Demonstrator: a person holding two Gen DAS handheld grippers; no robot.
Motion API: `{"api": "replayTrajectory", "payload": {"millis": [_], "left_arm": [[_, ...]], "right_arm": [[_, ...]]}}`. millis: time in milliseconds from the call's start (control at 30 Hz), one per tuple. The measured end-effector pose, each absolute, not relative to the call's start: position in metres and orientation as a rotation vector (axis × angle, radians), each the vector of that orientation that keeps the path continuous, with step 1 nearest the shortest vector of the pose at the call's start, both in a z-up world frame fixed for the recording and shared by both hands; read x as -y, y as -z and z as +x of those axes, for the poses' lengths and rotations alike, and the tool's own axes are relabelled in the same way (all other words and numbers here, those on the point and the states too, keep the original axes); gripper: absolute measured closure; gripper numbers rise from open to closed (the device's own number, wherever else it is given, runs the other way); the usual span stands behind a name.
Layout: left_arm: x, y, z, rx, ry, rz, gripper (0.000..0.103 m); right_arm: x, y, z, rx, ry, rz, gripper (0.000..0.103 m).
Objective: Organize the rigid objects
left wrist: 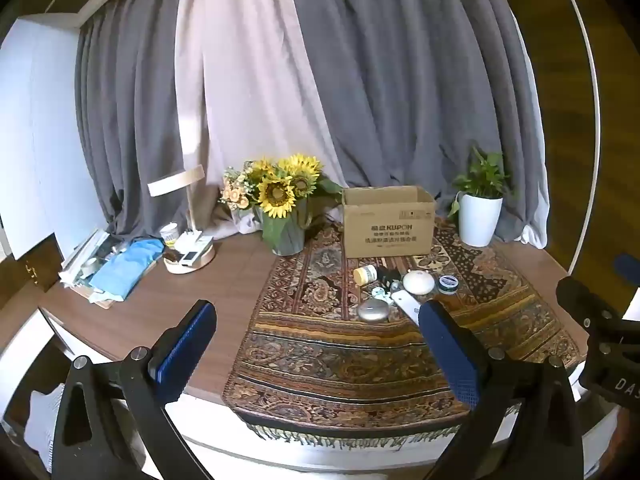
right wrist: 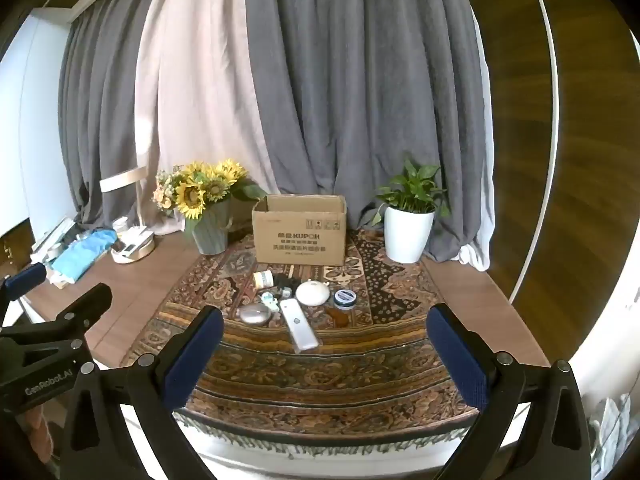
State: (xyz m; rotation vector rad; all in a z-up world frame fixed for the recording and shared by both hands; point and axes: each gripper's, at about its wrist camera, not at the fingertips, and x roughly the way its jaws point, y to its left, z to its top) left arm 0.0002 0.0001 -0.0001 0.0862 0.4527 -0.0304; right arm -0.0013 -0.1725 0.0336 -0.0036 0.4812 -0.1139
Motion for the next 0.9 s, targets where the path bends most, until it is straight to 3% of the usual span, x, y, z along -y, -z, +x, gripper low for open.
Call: {"api": "replayTrajectory", "payload": {"millis": [900], "left_arm": [[-0.007, -0.014, -0.001, -0.422, 0.021, 0.101, 0.0]], "right_arm": [[0.172, -0.035, 0.0, -0.476, 0.116, 0.009, 0.0]]}}
